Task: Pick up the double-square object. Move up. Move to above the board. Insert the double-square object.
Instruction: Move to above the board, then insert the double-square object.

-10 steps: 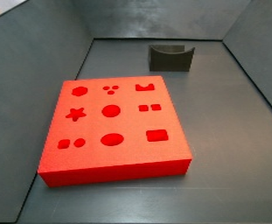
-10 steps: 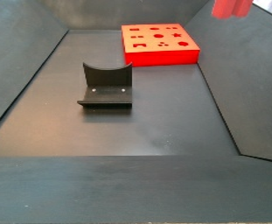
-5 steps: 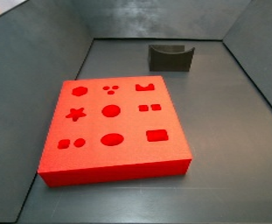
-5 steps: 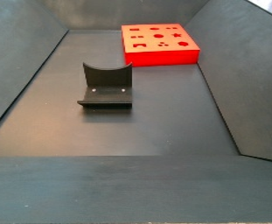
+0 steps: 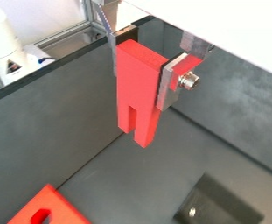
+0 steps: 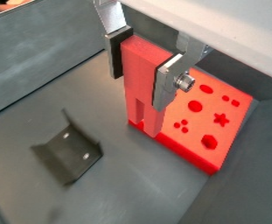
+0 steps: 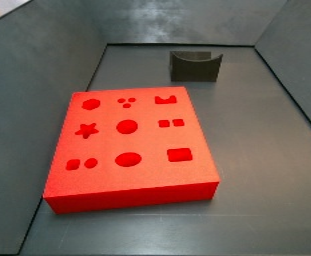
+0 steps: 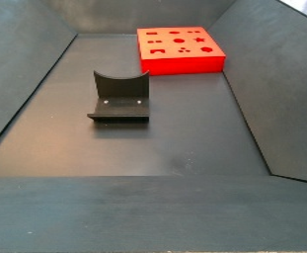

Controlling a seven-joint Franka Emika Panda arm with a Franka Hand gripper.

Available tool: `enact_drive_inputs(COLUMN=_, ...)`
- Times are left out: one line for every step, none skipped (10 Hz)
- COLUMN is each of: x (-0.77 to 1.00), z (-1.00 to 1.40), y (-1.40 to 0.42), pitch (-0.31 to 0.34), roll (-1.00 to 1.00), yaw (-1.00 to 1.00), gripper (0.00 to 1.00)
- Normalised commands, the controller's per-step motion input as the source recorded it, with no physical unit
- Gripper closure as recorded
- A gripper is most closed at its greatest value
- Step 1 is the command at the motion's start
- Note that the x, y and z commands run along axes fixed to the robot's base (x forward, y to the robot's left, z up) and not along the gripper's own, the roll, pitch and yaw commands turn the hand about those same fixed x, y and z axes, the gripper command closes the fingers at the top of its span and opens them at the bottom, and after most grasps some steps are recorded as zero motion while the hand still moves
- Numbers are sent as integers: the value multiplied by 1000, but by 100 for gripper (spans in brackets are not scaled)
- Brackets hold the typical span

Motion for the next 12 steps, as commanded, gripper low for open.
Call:
enact_drive_inputs(x=225, z=5, y=-1000, pitch=111, roll=-4, yaw=3, gripper=100)
enact_drive_inputs(x=233, z=8, y=-1000, pitch=113, roll=-7, yaw=2, gripper=100)
enact_drive_inputs(x=242, z=11, y=-1000, pitch=116, roll=-9, yaw=7, gripper=100)
enact_drive_inputs(x=250, z=14, y=-1000, pitch=119, roll=-2, yaw=9, gripper=100)
enact_drive_inputs(x=266, z=18, y=-1000, pitch=127, roll=-3, yaw=9, gripper=100)
enact_drive_inputs(x=277, z=25, y=-1000, pitch=130, roll=2, yaw=12, gripper=100)
enact_drive_inputs(x=296, z=31, y=-1000, pitch=137, roll=7, yaw=11, gripper=100)
enact_drive_inputs(x=267, z=33, y=-791, pitch=143, roll=14, yaw=8, gripper=100)
enact_drive_inputs(x=209, z=29, y=-538, pitch=136, roll=26, yaw=11, gripper=100)
enact_drive_inputs(x=171, z=25, y=-391, pitch=128, roll=36, yaw=11, gripper=100)
enact_drive_inputs(x=97, z=23, y=-178, pitch=101, roll=52, yaw=10, gripper=100)
enact_drive_inputs(x=0, z=-51, y=-31, pitch=-3, roll=0, yaw=0, gripper=100)
